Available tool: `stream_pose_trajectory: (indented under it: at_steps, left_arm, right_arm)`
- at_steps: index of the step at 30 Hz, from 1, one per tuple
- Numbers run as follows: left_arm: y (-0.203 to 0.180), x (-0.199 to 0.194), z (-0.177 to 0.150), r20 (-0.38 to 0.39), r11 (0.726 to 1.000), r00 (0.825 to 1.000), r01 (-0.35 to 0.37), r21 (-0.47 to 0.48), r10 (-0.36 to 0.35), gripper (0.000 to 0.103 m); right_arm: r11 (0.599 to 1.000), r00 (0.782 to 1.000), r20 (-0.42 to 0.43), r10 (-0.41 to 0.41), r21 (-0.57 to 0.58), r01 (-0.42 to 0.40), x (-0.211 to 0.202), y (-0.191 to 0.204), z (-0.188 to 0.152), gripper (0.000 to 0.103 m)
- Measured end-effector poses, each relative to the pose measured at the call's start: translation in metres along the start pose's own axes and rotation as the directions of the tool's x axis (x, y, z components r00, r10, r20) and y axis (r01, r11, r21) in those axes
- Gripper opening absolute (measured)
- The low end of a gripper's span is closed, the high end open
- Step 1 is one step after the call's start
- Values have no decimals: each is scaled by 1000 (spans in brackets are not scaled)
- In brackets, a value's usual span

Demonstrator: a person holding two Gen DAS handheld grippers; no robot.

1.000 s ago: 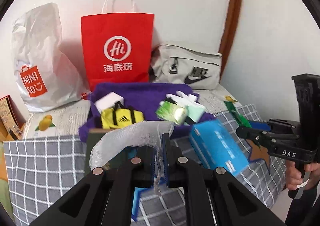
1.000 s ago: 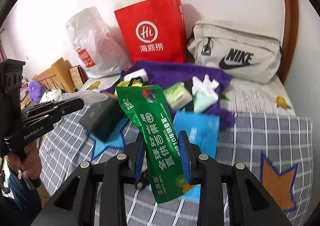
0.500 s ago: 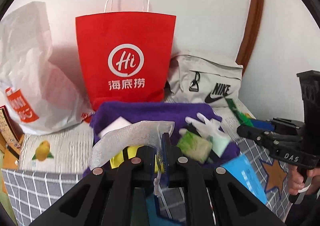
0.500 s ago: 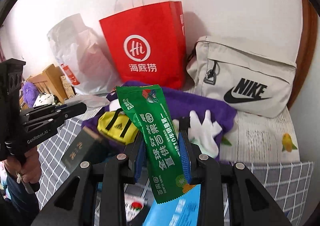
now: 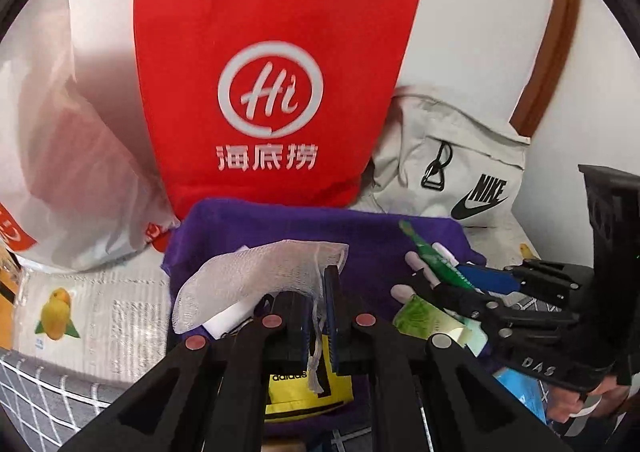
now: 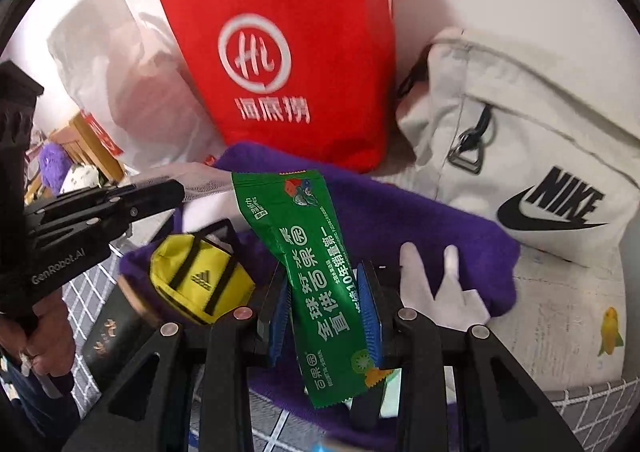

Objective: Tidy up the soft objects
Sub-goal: 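Carry the mesh bag in the left gripper while the right carries the snack packet to the towel, then release the snack packet with the right gripper while the left drops the mesh bag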

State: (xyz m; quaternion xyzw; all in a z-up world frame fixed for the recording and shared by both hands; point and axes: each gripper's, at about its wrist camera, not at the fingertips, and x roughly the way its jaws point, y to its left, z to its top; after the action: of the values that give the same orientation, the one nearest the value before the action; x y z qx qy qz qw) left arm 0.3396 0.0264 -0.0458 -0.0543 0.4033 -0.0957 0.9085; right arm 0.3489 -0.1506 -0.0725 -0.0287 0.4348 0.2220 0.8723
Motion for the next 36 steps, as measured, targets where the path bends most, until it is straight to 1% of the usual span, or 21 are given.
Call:
stream_pose_trajectory:
  at_steps: [4,6,9,13,15,20,22,23,25,26,27,28,29,30,31,32,36]
  left_arm:
    - [-3,18,-3,-50,1000,998,-22,13,22,7]
    - [-3,26,-6,-72,1000,997,-19,6,19,7]
    - [-4,36,-11,-112,1000,994,-15,0,15,7]
    - [-3,41,-12,-124,1000,992,-7,-9,6,7]
    - [-2,43,-13,-134,1000,991,-15,-14,13,7]
    - [0,48,-14,-156,1000,988,-12,-21,9,7]
    - [1,49,-14,-164,999,986,-13,-29,8,7]
    - [2,50,-15,-170,999,985,-11,-35,5,7]
    - [3,51,-15,-176,999,984,-11,-43,3,7]
    - [4,51,-15,-176,999,984,-10,-45,2,8]
    - [3,50,-15,-176,999,984,-10,-44,2,9]
    - [3,50,-15,-181,999,983,-15,-41,7,16]
    - [2,50,-15,-187,999,982,-25,-33,18,27]
    - [1,48,-15,-183,999,983,-32,-27,26,31]
    - [0,47,-15,-174,999,984,-42,-20,38,38]
    - [0,45,-14,-167,999,985,-45,-17,42,41]
    - [-3,38,-12,-159,999,987,-37,-9,35,43]
  right_arm:
    - [1000,999,-44,-2,-5,2,22,-3,-2,33]
    - [1000,996,-86,-5,-4,5,32,-5,-4,33]
    - [1000,993,-114,-15,2,15,41,-9,-6,33]
    - [1000,990,-141,-28,-15,26,48,-11,-10,34]
    - [999,988,-152,-25,-24,22,51,-10,-11,34]
    - [999,985,-167,-32,-36,26,56,-9,-15,36]
    - [999,985,-169,-21,-32,16,57,-10,-14,39]
    - [1000,985,-171,-12,-28,8,58,-9,-14,42]
    - [1000,985,-172,4,-20,-8,60,-9,-13,45]
    - [1000,986,-169,16,-18,-19,59,-8,-13,48]
    - [1000,985,-169,21,-16,-24,58,-8,-13,52]
    - [1000,986,-165,23,-16,-26,57,-7,-13,55]
    - [999,988,-156,23,-24,-27,56,-6,-12,60]
    - [999,989,-150,21,-32,-26,55,-5,-13,63]
    - [999,990,-143,15,-43,-22,54,-4,-13,63]
    - [998,990,-141,8,-55,-15,52,-2,-13,63]
    - [997,991,-130,10,-69,-19,46,2,-11,63]
